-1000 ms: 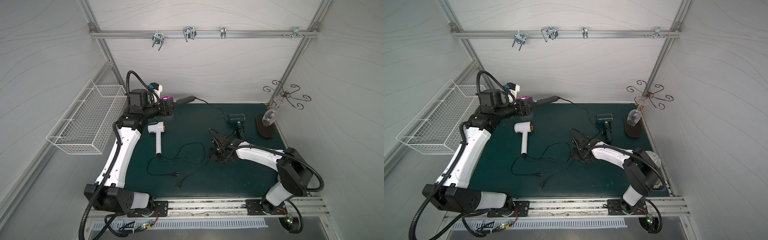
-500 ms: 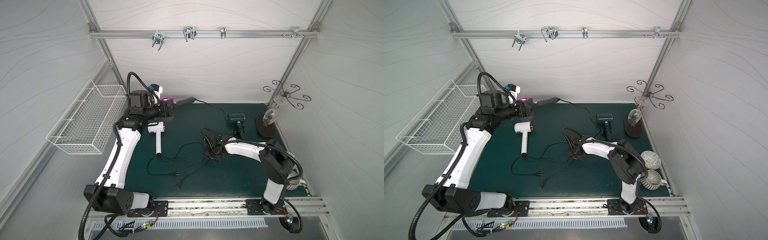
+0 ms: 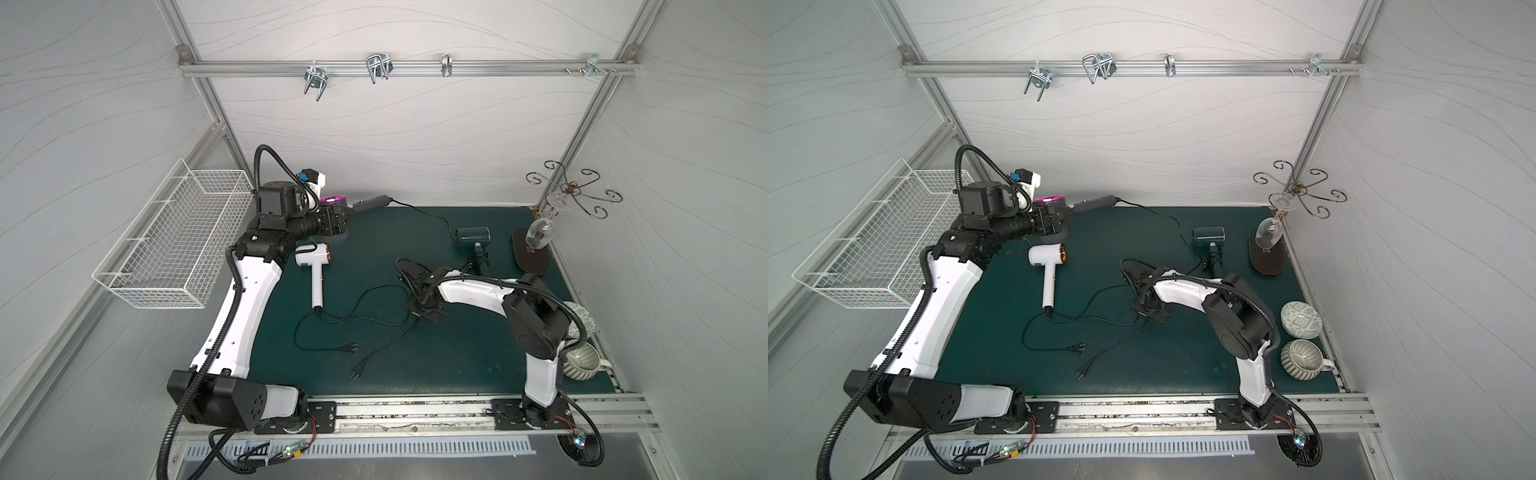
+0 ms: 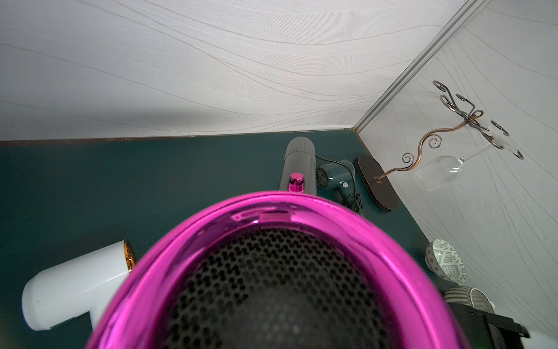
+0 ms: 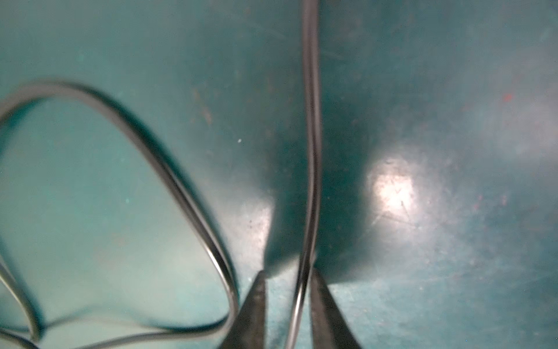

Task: Wrap the cord around the hair dryer
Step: Wrap the power cord around the hair dryer.

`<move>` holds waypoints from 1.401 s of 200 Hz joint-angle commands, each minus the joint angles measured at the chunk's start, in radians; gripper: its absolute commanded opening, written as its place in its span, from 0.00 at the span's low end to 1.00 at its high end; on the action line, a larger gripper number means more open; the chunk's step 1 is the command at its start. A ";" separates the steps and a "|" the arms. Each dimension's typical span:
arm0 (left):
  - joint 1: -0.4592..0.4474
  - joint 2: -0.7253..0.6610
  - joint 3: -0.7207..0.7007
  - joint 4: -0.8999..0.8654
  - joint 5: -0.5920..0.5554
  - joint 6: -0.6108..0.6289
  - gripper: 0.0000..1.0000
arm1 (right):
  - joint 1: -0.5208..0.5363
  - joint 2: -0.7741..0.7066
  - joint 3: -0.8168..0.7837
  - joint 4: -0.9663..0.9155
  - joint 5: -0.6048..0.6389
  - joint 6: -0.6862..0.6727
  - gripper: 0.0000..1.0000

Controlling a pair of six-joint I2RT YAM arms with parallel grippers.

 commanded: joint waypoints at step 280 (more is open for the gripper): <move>0.004 0.024 -0.125 0.297 0.293 -0.105 0.00 | -0.019 -0.461 0.639 -0.549 0.263 -1.542 0.00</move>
